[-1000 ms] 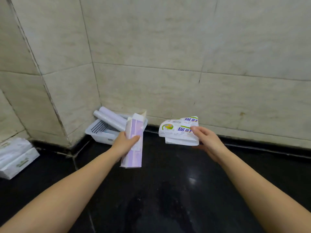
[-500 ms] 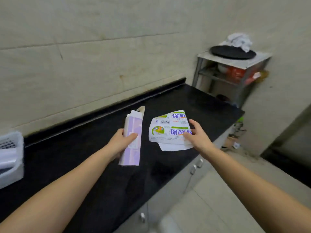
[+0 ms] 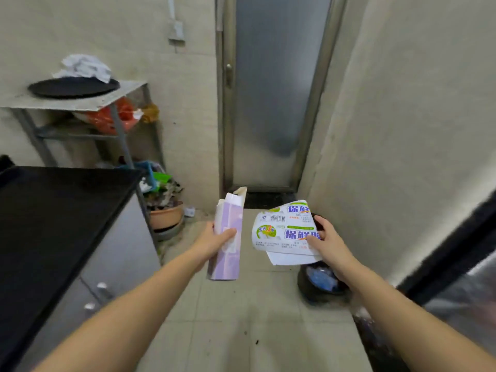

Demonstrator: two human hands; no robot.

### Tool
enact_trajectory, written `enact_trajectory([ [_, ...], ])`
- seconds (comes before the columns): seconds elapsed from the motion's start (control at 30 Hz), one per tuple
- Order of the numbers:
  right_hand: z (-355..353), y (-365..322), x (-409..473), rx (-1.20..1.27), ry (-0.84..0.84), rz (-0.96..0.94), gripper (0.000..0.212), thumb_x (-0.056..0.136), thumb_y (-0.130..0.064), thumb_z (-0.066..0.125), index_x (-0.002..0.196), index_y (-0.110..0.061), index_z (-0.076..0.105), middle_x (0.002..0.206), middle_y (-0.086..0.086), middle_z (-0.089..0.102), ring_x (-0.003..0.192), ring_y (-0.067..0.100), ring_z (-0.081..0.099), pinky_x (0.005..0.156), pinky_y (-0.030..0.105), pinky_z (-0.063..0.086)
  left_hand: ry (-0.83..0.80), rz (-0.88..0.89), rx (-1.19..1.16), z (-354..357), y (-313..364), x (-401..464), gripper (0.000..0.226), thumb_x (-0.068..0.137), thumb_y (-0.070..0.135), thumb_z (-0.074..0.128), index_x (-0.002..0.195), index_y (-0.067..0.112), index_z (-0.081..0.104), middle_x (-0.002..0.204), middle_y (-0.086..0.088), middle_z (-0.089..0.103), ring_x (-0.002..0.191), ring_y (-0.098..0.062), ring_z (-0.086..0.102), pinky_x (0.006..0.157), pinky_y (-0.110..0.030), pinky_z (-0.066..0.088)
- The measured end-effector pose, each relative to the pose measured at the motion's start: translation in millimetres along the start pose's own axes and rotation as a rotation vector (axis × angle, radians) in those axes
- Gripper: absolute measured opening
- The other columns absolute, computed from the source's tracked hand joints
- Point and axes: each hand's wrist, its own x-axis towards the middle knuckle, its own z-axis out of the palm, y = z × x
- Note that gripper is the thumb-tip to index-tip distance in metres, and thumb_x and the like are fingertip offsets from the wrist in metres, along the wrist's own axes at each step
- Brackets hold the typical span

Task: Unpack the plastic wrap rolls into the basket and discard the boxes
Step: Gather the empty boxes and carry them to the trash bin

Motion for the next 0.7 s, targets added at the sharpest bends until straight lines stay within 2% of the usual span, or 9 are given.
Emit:
enact_trajectory([
  [0.1, -86, 28, 8, 0.012, 0.130, 0.031, 0.053, 0.090, 0.001, 0.049, 0.138, -0.014, 0.033, 0.121, 0.011, 0.060, 0.086, 0.012, 0.062, 0.081, 0.038, 0.053, -0.137, 0.006, -0.021, 103, 25, 26, 0.024, 0.083, 0.032, 0.065, 0.100, 0.023, 0.050, 0.110, -0.006, 0.064, 0.089, -0.019, 0.064, 0.079, -0.036, 0.052],
  [0.2, -145, 41, 24, 0.047, 0.218, 0.071, 0.051, 0.090, 0.003, 0.048, 0.137, -0.011, 0.034, 0.124, 0.017, 0.059, 0.096, 0.022, 0.061, 0.081, 0.035, 0.049, -0.206, 0.003, 0.013, 175, 49, 47, 0.042, 0.081, 0.037, 0.066, 0.114, 0.015, 0.049, 0.113, -0.007, 0.063, 0.097, -0.024, 0.063, 0.086, -0.041, 0.053],
  [0.3, -179, 51, 50, 0.096, 0.265, 0.096, 0.052, 0.091, 0.003, 0.048, 0.138, -0.011, 0.032, 0.120, 0.019, 0.061, 0.098, 0.027, 0.061, 0.083, 0.038, 0.049, -0.244, 0.026, 0.067, 217, 70, 77, 0.046, 0.081, 0.039, 0.066, 0.117, 0.014, 0.049, 0.111, -0.006, 0.063, 0.099, -0.025, 0.063, 0.089, -0.043, 0.052],
  [0.4, -199, 57, 83, 0.111, 0.283, 0.107, 0.053, 0.091, 0.001, 0.047, 0.140, -0.013, 0.031, 0.116, 0.014, 0.061, 0.099, 0.027, 0.061, 0.089, 0.040, 0.048, -0.270, 0.062, 0.081, 244, 85, 114, 0.033, 0.083, 0.035, 0.065, 0.108, 0.020, 0.051, 0.107, -0.004, 0.064, 0.096, -0.023, 0.063, 0.084, -0.038, 0.052],
  [0.47, -211, 59, 107, 0.099, 0.287, 0.103, 0.053, 0.092, 0.000, 0.048, 0.140, -0.013, 0.030, 0.121, 0.015, 0.060, 0.102, 0.027, 0.061, 0.093, 0.041, 0.048, -0.266, 0.088, 0.091, 258, 94, 142, 0.025, 0.083, 0.033, 0.065, 0.099, 0.024, 0.048, 0.103, -0.003, 0.062, 0.090, -0.020, 0.062, 0.078, -0.033, 0.049],
  [0.53, -223, 57, 133, 0.097, 0.290, 0.099, 0.053, 0.092, 0.000, 0.047, 0.140, -0.013, 0.029, 0.124, 0.016, 0.060, 0.102, 0.026, 0.060, 0.088, 0.038, 0.048, -0.265, 0.088, 0.100, 270, 103, 171, 0.029, 0.083, 0.034, 0.065, 0.100, 0.020, 0.046, 0.102, -0.003, 0.060, 0.087, -0.019, 0.060, 0.072, -0.032, 0.048],
  [0.6, -235, 56, 158, 0.092, 0.289, 0.103, 0.052, 0.093, -0.001, 0.047, 0.140, -0.014, 0.029, 0.125, 0.015, 0.059, 0.103, 0.024, 0.060, 0.086, 0.035, 0.048, -0.273, 0.068, 0.124, 282, 114, 202, 0.040, 0.083, 0.036, 0.065, 0.110, 0.015, 0.045, 0.104, -0.003, 0.059, 0.087, -0.017, 0.060, 0.066, -0.030, 0.046],
  [0.7, -255, 61, 193, 0.016, 0.316, 0.111, 0.056, 0.092, -0.003, 0.049, 0.143, -0.014, 0.027, 0.133, 0.013, 0.055, 0.114, 0.026, 0.058, 0.099, 0.043, 0.046, -0.306, 0.062, 0.164, 300, 131, 240, 0.045, 0.082, 0.039, 0.065, 0.114, 0.014, 0.045, 0.104, -0.002, 0.059, 0.092, -0.020, 0.061, 0.068, -0.031, 0.047],
])
